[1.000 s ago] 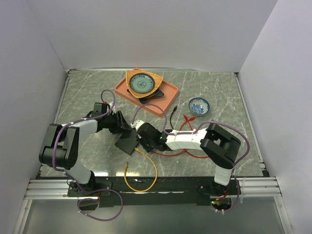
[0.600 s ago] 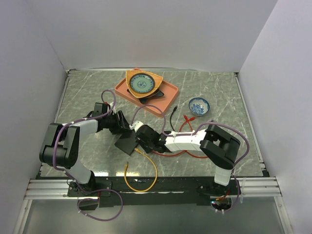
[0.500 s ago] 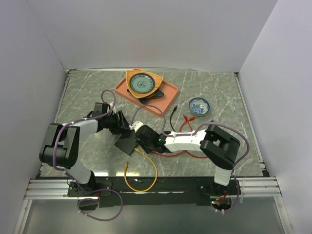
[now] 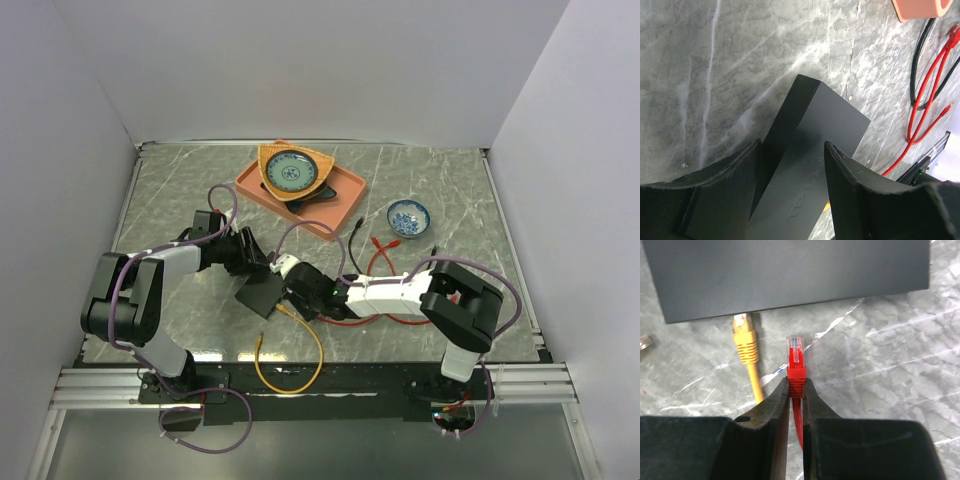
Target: Insert the plug into the switch port
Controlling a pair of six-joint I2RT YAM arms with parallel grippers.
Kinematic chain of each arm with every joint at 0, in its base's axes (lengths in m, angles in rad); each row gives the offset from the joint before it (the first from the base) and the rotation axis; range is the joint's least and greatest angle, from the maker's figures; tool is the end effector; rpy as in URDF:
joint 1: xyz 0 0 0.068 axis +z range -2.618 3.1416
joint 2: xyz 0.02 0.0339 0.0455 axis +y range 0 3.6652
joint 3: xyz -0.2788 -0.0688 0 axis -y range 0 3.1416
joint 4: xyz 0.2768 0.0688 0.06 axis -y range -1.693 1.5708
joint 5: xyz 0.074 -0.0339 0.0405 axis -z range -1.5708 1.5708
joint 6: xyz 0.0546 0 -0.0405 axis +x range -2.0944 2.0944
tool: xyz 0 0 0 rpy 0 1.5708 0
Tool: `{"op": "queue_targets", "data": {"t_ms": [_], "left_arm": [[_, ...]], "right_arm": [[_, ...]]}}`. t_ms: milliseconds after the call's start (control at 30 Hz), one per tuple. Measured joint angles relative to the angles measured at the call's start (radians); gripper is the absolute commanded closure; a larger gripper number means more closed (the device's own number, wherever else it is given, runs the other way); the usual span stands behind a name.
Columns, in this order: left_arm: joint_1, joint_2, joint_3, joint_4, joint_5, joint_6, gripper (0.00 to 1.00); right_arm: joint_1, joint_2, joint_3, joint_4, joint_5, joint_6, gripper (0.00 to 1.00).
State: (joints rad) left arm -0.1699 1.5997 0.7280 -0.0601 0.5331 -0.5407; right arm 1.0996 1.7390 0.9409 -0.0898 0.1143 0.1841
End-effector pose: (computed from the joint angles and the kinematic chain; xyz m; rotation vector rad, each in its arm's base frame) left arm 0.3149 -0.0822 0.1218 -0.2450 2.5630 -0.9515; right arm 0.1798 0.3391 0.1326 -1.0580 2.2625 0.4168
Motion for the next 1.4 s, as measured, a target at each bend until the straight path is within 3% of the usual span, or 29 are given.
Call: {"op": "queue_targets", "data": {"t_ms": [1400], "left_arm": [[0.0, 0.0, 0.0, 0.002, -0.004, 0.003, 0.44]], "right_arm": [[0.017, 0.081, 0.108, -0.042, 0.032, 0.024, 1.0]]}}
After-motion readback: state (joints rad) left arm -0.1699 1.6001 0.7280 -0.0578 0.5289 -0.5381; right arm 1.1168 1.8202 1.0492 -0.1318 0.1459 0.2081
